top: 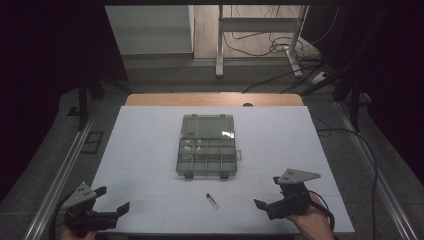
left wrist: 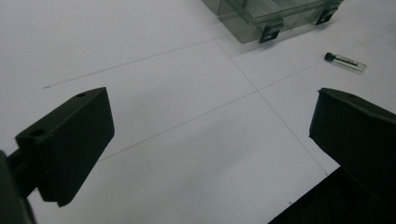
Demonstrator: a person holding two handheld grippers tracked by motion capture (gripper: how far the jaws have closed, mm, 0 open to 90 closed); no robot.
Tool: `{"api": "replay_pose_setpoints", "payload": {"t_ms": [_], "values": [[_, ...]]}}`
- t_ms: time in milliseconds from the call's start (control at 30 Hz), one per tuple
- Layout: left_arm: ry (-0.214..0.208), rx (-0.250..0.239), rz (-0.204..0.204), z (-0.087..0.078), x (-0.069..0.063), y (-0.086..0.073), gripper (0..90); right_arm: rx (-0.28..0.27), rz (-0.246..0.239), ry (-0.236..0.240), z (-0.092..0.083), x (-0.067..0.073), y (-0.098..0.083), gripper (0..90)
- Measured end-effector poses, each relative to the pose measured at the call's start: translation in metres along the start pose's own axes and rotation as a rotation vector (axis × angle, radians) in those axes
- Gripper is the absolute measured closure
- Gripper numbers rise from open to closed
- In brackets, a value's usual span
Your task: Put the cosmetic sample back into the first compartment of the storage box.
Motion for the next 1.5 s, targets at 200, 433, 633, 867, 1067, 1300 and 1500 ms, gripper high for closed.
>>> {"api": "replay_pose_setpoints", "payload": {"t_ms": [200, 433, 633, 867, 1067, 1300, 1500], "values": [[-0.005, -0.003, -0.002, 0.0, 0.0, 0.0, 0.6, 0.01, -0.06, 0.023, 0.015, 0.015, 0.013, 0.0], [-0.005, -0.004, -0.003, 0.0, 0.0, 0.0, 0.6, 0.042, -0.074, 0.049, 0.03, 0.019, 0.017, 0.0], [-0.003, -0.002, -0.004, 0.0, 0.0, 0.0, 0.6, 0.066, -0.078, 0.064, 0.039, 0.024, 0.019, 0.0], [-0.003, -0.002, -0.007, 0.0, 0.0, 0.0, 0.7, 0.104, -0.077, 0.085, 0.054, 0.03, 0.021, 0.0], [-0.005, -0.003, -0.004, 0.0, 0.0, 0.0, 0.7, 0.177, -0.073, 0.081, 0.064, 0.034, 0.021, 0.0], [-0.005, -0.003, -0.003, 0.0, 0.0, 0.0, 0.7, 0.237, -0.083, 0.072, 0.075, 0.041, 0.023, 0.0], [-0.008, -0.006, -0.006, -0.001, 0.0, 0.0, 0.7, 0.258, -0.101, 0.07, 0.087, 0.048, 0.029, 0.0]]}}
Point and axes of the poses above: each handheld gripper's, and its own axes: z roughly forward along the jaws, y roughly out of its top, x roughly to its left, the point moved 6 cm from there along z, roughly forward along the jaws, and after that the axes turned 6 degrees about z, right-handed, at the moved point
